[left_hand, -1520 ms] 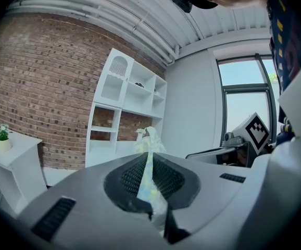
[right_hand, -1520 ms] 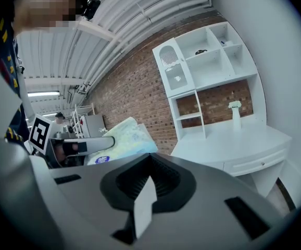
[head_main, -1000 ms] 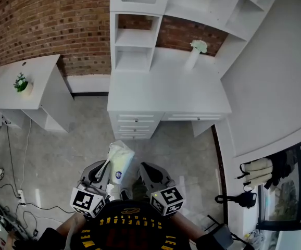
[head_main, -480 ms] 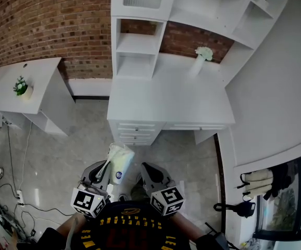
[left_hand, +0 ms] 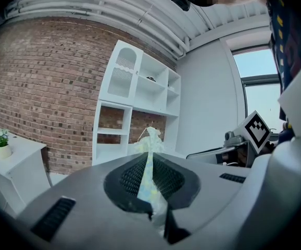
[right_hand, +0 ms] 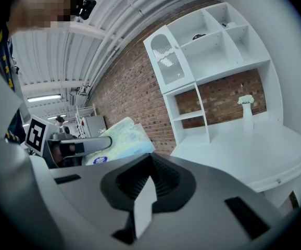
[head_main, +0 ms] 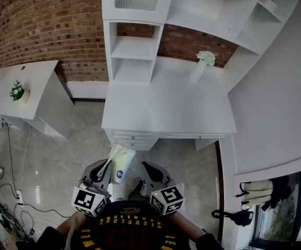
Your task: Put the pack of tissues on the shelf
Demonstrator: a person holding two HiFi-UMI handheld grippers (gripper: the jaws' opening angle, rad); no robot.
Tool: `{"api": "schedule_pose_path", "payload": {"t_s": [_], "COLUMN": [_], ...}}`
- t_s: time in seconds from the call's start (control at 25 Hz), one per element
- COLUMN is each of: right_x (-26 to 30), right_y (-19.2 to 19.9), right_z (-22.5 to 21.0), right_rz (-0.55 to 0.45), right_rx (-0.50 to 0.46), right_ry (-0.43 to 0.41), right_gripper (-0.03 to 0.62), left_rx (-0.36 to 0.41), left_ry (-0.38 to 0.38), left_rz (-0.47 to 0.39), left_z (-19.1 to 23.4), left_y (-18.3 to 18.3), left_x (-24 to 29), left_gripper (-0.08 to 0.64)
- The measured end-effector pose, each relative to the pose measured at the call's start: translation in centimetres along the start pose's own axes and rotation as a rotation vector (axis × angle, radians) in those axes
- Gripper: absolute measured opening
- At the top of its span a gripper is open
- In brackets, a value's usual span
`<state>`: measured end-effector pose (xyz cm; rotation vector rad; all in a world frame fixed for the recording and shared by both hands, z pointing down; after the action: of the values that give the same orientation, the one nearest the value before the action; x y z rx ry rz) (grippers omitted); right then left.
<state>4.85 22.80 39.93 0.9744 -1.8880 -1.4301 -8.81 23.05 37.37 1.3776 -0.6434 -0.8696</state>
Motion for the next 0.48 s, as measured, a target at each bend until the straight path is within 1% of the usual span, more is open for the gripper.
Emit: {"api": "schedule_pose_path", "payload": {"t_s": [0.24, 0.48], "right_x": [1.9, 2.3], "right_y": [-0.9, -1.6], "right_z": [-3.0, -6.0], "right_rz": [-0.007, -0.013], "right_rx": [0.026, 0.033], "right_ry": [-0.043, -0.048], "right_gripper": [-0.002, -0.002], "left_rx": [0.021, 0.038], "left_ry": [-0.039, -0.037], "left_rz": [0.024, 0.022], "left_z": [0.2, -0.9], "left_y": [0.0, -0.1], "left_x": [3.1, 6.3], "left_gripper": [0.006, 0.007]}}
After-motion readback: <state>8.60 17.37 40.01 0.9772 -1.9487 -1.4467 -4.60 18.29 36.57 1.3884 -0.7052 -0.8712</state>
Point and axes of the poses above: the fingertips, and each gripper's own axes: x forward along the fingers, z to its left, y out of its underside, the point moved 2 cm from there along -x, backward along the fingers, and after that the axes turned 15 degrees about -z, right-handed, at the moved point
